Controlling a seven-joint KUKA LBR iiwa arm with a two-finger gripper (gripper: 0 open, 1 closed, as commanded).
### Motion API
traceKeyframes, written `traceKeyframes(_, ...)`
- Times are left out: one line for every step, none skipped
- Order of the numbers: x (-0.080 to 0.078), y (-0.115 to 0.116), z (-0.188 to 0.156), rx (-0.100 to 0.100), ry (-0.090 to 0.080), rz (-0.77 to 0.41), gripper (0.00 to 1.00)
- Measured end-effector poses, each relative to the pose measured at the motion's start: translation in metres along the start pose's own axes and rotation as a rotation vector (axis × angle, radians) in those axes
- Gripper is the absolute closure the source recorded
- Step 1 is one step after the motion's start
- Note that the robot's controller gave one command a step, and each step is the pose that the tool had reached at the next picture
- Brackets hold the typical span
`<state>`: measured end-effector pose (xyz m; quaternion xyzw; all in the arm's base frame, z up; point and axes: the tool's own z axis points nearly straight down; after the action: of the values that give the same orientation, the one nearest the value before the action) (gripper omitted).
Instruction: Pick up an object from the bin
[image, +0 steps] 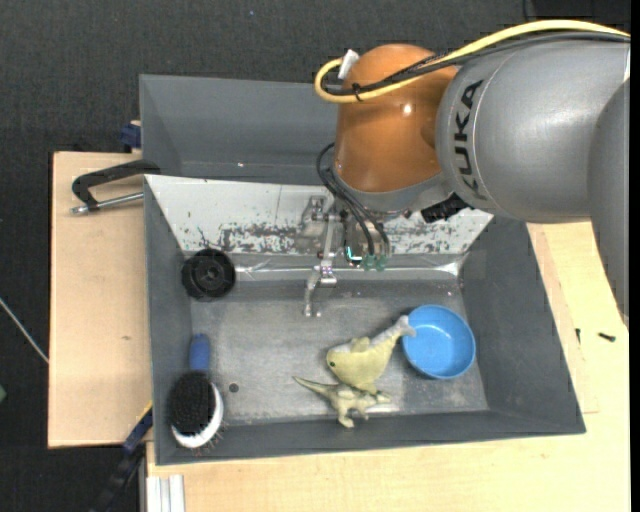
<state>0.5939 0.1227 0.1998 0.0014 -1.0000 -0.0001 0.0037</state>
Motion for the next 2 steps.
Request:
traceKeyframes(0.017, -0.054, 0.089, 0.002, 0.000, -0.068, 0.00)
traceKeyframes(0.026, -0.128, 0.116, 0.001, -0.006, -0.045, 0.00)
